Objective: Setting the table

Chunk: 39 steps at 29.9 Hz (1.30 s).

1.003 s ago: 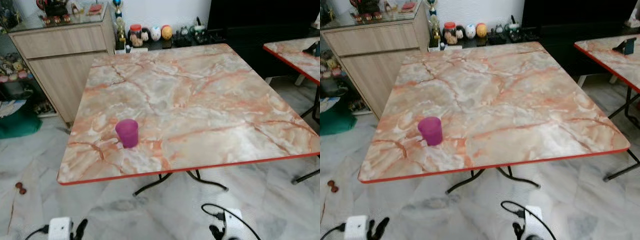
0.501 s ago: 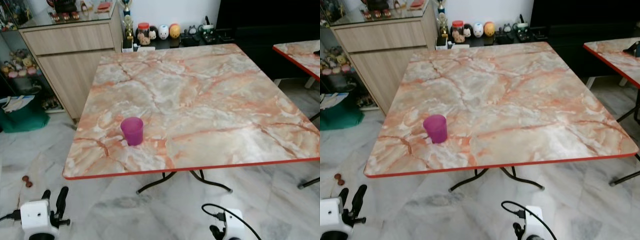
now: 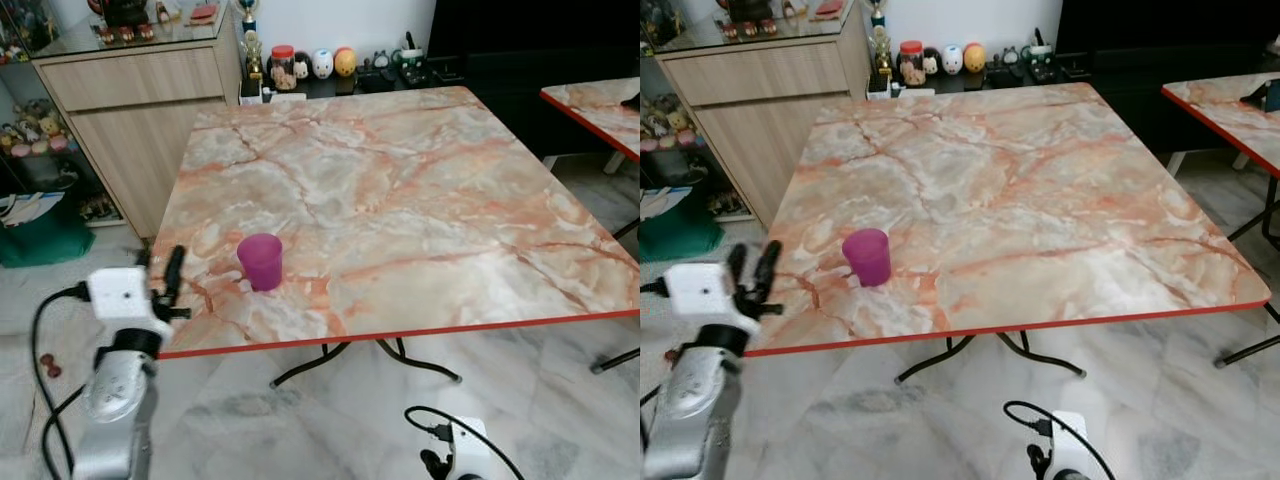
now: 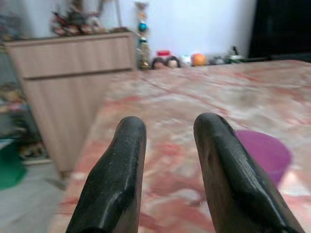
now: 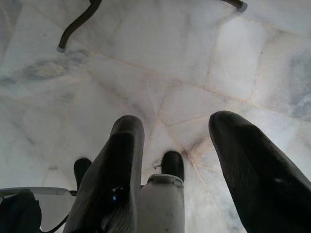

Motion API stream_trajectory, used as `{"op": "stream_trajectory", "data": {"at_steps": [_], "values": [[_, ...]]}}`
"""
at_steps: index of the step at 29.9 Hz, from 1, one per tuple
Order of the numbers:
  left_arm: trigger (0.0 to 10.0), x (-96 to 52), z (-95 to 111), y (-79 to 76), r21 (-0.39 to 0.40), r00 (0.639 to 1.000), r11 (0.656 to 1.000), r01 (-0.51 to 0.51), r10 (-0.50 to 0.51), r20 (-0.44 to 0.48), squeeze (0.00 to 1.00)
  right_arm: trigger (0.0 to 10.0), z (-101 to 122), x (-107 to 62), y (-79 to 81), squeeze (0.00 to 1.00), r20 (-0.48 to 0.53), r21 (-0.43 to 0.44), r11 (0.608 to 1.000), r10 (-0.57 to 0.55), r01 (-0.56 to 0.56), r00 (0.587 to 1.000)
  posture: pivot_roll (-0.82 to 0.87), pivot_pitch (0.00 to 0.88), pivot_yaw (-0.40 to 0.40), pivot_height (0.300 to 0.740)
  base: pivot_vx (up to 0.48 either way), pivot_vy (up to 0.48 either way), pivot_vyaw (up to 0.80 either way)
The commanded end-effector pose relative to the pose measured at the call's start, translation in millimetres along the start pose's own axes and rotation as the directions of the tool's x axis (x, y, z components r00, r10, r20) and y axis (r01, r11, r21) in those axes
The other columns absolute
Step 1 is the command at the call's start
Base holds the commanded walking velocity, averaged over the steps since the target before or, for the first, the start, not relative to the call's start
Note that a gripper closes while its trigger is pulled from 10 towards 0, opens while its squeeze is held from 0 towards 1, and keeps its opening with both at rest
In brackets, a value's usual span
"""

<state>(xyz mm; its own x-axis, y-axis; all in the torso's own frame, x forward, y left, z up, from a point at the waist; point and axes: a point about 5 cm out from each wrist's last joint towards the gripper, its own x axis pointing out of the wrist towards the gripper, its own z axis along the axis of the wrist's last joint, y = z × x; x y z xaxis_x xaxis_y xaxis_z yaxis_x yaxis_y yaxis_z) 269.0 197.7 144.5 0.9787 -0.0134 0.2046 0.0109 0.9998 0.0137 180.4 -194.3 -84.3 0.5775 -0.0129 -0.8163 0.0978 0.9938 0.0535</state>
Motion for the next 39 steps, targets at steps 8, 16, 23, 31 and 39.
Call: {"op": "stream_trajectory", "data": {"at_steps": [8, 16, 23, 31, 39], "values": [[10.0, 8.5, -0.2, -10.9, -0.037, 0.999, 0.999, 0.026, -0.027, -0.022, 0.0, 10.0, -0.9, 0.0, 0.8, 0.0, -0.004, 0.003, 1.0, 0.0, 0.0, 1.0, -0.04, 0.0, 0.055, 0.74, 0.128, 0.0, 0.0], [10.0, 11.8, -3.4, -20.2, -0.048, 0.996, 0.996, 0.077, -0.079, -0.045, 0.0, 10.0, -0.9, -0.1, 0.7, 0.0, -0.003, -0.005, 1.0, 0.004, -0.004, 1.0, -0.04, 0.0, 0.054, 0.74, 0.066, 0.0, 0.0], [10.0, 12.1, -3.9, -18.5, -0.058, 0.996, 0.996, 0.07, -0.072, -0.045, 0.0, 10.0, -0.9, 0.0, 0.8, 0.0, -0.005, -0.011, 1.0, 0.005, -0.005, 1.0, -0.03, 0.0, 0.054, 0.74, 0.266, 0.0, 0.0], [10.0, 13.8, -6.2, -17.3, -0.061, 0.996, 0.996, 0.071, -0.075, -0.052, 0.0, 10.0, -0.7, 0.1, 1.2, 0.0, -0.008, -0.017, 1.0, 0.009, -0.009, 1.0, -0.04, 0.0, 0.056, 0.74, 0.184, 0.0, 0.0], [10.0, 13.2, -6.3, -16.9, -0.062, 0.997, 0.996, 0.066, -0.068, -0.044, 0.0, 10.0, -0.7, 0.0, 1.0, 0.0, -0.009, -0.019, 1.0, 0.011, -0.011, 1.0, -0.03, 0.0, 0.054, 0.74, 0.0, 0.0, 0.0]]}}
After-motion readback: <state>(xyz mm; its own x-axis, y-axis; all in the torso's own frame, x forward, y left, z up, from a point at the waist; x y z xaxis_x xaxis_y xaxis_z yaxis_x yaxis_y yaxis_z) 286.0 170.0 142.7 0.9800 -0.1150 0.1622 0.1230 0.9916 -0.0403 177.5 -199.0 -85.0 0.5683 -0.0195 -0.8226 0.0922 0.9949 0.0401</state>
